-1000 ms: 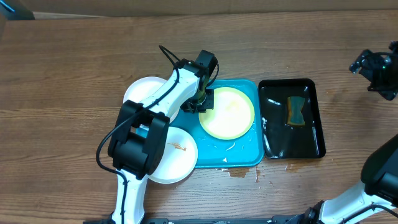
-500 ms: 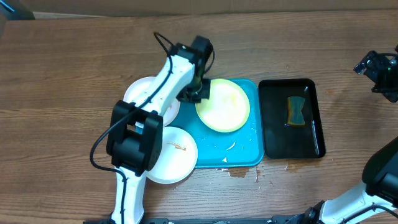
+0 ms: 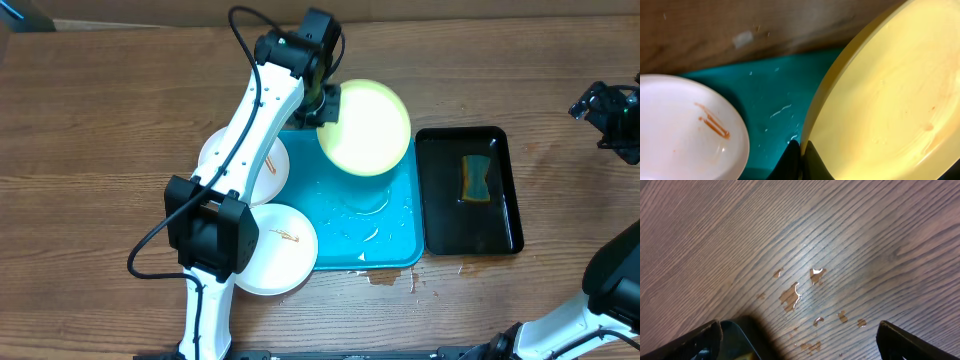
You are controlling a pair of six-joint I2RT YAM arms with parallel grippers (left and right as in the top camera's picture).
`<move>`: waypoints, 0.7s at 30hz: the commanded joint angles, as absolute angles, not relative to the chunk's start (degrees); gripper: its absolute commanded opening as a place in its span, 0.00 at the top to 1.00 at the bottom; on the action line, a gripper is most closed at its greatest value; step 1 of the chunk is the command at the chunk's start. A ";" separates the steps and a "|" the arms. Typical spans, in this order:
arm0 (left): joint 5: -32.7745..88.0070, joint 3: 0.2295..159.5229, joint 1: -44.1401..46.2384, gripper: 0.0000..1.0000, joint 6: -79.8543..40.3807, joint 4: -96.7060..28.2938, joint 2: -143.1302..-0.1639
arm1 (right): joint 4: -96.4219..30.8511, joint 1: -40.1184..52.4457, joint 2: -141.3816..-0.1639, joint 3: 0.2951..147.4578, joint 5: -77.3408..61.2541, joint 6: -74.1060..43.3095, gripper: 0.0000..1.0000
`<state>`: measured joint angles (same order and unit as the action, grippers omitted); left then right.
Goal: Clean dirty plates on tray and stack at the side
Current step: 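Lift the yellow plate with the left gripper onto the table left of the tray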
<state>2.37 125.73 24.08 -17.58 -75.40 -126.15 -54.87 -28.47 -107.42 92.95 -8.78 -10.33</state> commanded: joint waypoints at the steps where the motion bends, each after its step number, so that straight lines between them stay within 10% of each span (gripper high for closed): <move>1: 0.34 129.78 27.22 0.96 -18.31 -74.26 -126.63 | -54.50 -28.62 -106.45 93.38 -9.04 -10.50 0.00; 21: -62.63 130.32 62.30 0.96 -13.98 -62.54 -126.65 | -54.50 -28.62 -106.45 93.38 -9.04 -10.52 0.00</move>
<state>-44.16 129.03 58.98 -16.56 -63.64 -126.52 -54.85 -28.47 -107.42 92.95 -8.80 -10.46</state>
